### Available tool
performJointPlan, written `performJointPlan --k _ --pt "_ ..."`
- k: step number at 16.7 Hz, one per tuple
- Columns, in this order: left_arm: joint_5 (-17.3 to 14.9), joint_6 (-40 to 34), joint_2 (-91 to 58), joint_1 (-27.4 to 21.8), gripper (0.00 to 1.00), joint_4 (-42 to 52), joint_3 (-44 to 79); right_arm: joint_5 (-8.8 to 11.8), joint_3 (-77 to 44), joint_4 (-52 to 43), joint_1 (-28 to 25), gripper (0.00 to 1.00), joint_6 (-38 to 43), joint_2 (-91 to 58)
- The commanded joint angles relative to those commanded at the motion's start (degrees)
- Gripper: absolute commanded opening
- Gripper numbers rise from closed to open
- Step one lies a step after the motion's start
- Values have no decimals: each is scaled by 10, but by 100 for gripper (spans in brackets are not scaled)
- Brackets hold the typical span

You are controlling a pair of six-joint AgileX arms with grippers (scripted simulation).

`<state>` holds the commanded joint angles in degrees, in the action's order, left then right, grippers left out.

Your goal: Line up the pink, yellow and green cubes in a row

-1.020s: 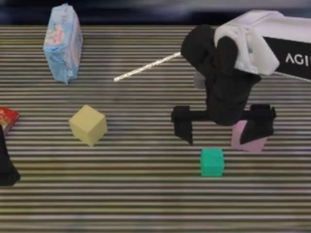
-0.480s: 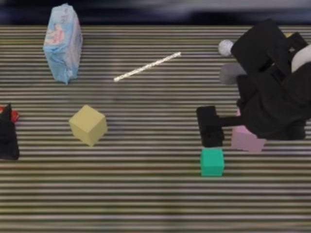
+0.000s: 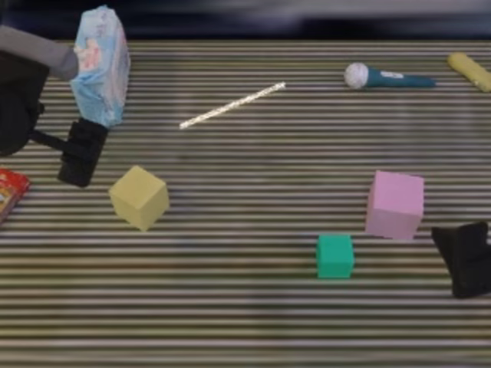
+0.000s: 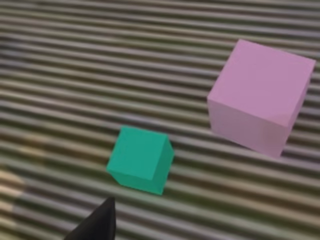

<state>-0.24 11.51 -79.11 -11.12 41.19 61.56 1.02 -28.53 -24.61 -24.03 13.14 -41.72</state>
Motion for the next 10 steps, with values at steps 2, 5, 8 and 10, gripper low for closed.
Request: performJointPlan --k 2,5,8,10 --pt "0 16 -117 -15 100 59 87 0 84 54 44 100 -32 109" --pt "0 38 -261 -36 100 136 202 -3 180 129 113 100 -74 240" --pt "1 54 -366 -51 100 192 295 -7 245 193 177 100 -107 336" --pt "1 62 -416 -59 100 217 339 -9 270 225 211 100 -123 384"
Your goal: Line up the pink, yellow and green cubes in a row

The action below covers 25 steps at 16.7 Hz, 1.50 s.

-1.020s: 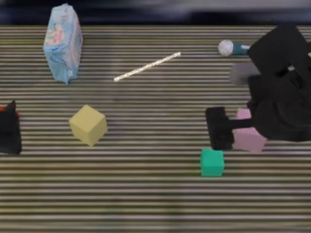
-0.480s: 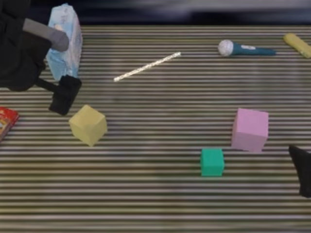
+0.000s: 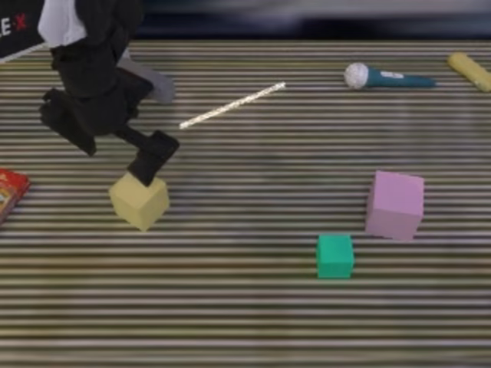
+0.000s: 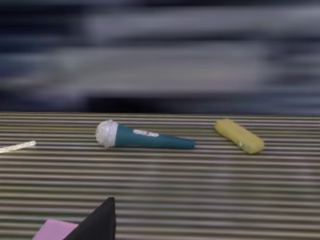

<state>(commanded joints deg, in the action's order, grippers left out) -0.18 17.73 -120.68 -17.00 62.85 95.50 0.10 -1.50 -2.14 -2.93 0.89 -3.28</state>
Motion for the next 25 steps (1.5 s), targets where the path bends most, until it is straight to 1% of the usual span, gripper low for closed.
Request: performJointPlan --k 3,8,11,16,18,21,25 --pt "0 5 -34 -5 100 16 30 -1 15 21 24 100 -9 33" --pt "0 5 -33 -2 100 13 27 -1 15 21 24 100 -9 33" --pt "0 7 -50 -4 100 -27 2 -1 15 21 24 100 -9 33" --pt "0 7 -95 -4 100 -136 -58 -1 15 21 24 100 -9 33" --pt "0 7 -105 -4 100 -153 -68 -1 15 21 24 100 -9 33" --pt "0 7 -105 -4 100 -154 -69 -1 15 21 24 100 -9 33" --pt "0 7 -105 -4 70 -154 -69 -1 15 21 24 100 -9 33"
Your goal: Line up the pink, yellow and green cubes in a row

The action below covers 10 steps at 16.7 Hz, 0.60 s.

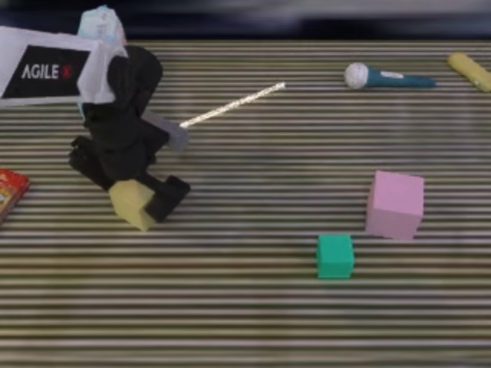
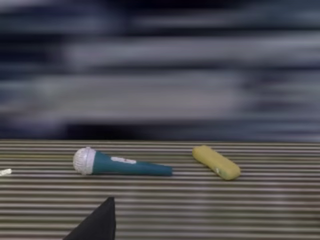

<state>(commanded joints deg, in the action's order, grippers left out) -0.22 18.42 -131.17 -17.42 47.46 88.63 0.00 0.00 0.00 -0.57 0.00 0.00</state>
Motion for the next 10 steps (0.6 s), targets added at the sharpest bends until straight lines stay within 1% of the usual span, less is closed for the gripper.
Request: performJointPlan --k 9,10 --pt "0 0 0 0 2 0 0 0 0 0 0 100 0 0" --pt "0 0 0 0 0 0 0 0 0 0 0 100 0 0"
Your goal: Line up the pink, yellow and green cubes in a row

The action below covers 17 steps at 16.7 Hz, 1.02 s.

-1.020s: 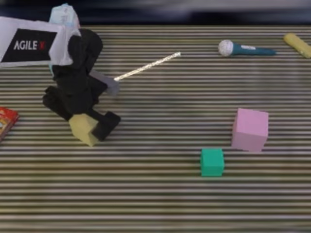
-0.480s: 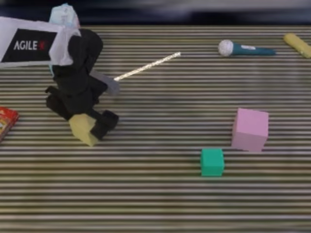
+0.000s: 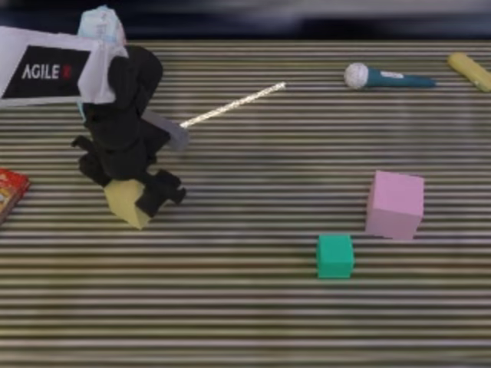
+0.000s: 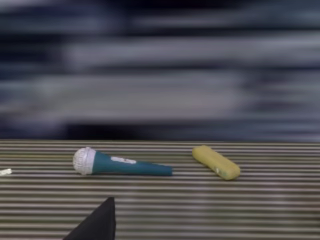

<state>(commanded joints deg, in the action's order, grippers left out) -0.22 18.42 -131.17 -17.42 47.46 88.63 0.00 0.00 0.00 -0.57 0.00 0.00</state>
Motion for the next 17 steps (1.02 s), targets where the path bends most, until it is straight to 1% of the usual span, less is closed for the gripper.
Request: performJointPlan --k 9,11,15,17 --pt "-3 -1 12 0 0 7 4 0 0 0 0 100 0 0" --pt "-3 -1 21 2 0 29 19 0 0 0 0 100 0 0" --pt "-2 -3 54 9 0 113 63 0 0 0 0 100 0 0" --pt "-2 -3 66 11 0 135 77 0 0 0 0 100 0 0"
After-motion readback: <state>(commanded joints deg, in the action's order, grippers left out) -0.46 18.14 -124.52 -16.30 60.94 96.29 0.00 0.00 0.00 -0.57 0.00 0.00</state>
